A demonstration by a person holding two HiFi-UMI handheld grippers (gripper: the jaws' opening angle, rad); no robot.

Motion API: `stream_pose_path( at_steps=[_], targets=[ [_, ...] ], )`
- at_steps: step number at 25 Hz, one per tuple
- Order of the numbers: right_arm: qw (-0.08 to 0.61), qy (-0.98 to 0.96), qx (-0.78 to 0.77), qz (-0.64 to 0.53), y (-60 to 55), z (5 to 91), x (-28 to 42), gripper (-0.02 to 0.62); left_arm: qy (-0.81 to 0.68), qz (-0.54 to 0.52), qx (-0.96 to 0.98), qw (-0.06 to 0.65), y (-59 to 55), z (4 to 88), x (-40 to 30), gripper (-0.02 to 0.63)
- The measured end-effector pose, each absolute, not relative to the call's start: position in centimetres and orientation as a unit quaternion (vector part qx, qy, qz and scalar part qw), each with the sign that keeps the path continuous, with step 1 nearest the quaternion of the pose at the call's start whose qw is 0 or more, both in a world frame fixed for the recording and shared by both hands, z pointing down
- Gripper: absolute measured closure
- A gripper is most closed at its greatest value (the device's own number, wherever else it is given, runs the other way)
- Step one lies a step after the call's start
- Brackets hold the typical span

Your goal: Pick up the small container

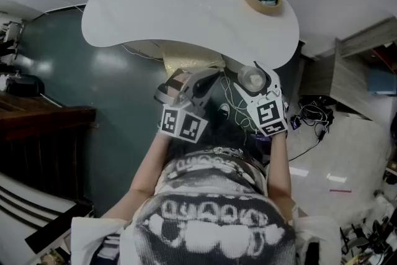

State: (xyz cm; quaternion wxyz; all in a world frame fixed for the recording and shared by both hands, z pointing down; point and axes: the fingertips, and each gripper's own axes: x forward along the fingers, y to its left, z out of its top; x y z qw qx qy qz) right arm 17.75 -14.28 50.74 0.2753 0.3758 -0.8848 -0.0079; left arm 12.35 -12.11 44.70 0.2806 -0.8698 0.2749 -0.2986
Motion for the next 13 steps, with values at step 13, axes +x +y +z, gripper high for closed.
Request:
stream_pose_path(
  at_steps=[13],
  targets=[
    [0.281,-0.887,0.367,-0.019,-14.74,50.7,17.77,0.253,0.274,-0.296,-0.871,0.282,-12.03,44.91,12.57,0.601]
  ],
)
